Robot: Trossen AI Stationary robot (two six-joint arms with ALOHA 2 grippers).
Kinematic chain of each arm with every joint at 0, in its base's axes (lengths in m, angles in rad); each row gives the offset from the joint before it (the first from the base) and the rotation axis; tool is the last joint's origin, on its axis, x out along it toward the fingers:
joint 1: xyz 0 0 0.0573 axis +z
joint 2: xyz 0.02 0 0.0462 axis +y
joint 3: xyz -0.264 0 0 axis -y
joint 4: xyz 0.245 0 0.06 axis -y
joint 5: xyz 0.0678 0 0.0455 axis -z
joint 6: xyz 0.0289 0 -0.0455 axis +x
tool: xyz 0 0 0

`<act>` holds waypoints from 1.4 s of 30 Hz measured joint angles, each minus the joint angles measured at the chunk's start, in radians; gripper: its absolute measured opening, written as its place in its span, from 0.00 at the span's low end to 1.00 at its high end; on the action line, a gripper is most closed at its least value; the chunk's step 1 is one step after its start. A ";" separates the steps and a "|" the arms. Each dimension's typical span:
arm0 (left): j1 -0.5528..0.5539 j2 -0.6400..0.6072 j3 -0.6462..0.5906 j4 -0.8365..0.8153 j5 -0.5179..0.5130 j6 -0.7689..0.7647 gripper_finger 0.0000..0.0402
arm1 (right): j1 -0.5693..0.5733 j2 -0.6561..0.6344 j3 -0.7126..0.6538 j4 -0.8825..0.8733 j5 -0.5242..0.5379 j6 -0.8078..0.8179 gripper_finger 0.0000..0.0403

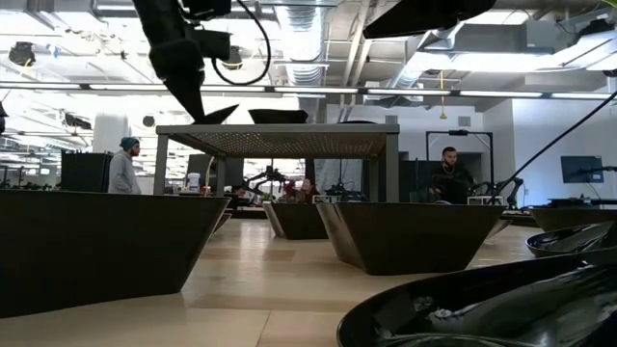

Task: Pick & Place Mini shaped plates
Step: Put the black drop-shaped plate on the shelf, then stack the black drop-shaped plate on top of the black drop-shaped plate on the shelf

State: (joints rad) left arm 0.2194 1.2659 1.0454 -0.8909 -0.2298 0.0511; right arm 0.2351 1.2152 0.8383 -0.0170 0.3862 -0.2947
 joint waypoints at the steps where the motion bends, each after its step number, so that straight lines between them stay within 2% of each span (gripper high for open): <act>1: 0.009 0.006 0.000 0.000 0.003 0.001 0.02 | 0.000 0.000 0.000 0.000 0.000 0.000 0.25; 10: 0.017 0.026 0.000 0.020 0.002 0.004 0.04 | 0.000 0.000 0.000 -0.001 0.000 0.000 0.25; 21: 0.027 0.026 0.000 0.103 -0.014 -0.041 0.20 | 0.000 0.000 0.000 -0.001 0.000 -0.003 0.25; 25: -0.015 0.013 0.000 0.106 0.011 -0.091 0.24 | -0.001 0.000 0.000 -0.001 0.000 -0.003 0.25; 29: -0.132 -0.015 0.000 0.125 0.076 -0.190 0.24 | -0.002 0.000 0.000 -0.001 0.000 -0.003 0.25; 33: -0.330 -0.011 0.000 0.150 0.109 -0.336 0.23 | -0.002 0.000 0.000 0.003 0.000 -0.004 0.25; 38: -0.623 0.053 0.000 0.165 0.096 -0.568 0.23 | -0.003 0.000 0.000 0.006 0.001 -0.003 0.25; 42: -0.796 0.118 0.000 0.172 0.079 -0.762 0.23 | -0.003 0.000 0.000 0.020 0.002 -0.003 0.25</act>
State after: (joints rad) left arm -0.5771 1.3836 1.0458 -0.7192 -0.1512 -0.7111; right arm 0.2325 1.2152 0.8383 0.0028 0.3882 -0.2976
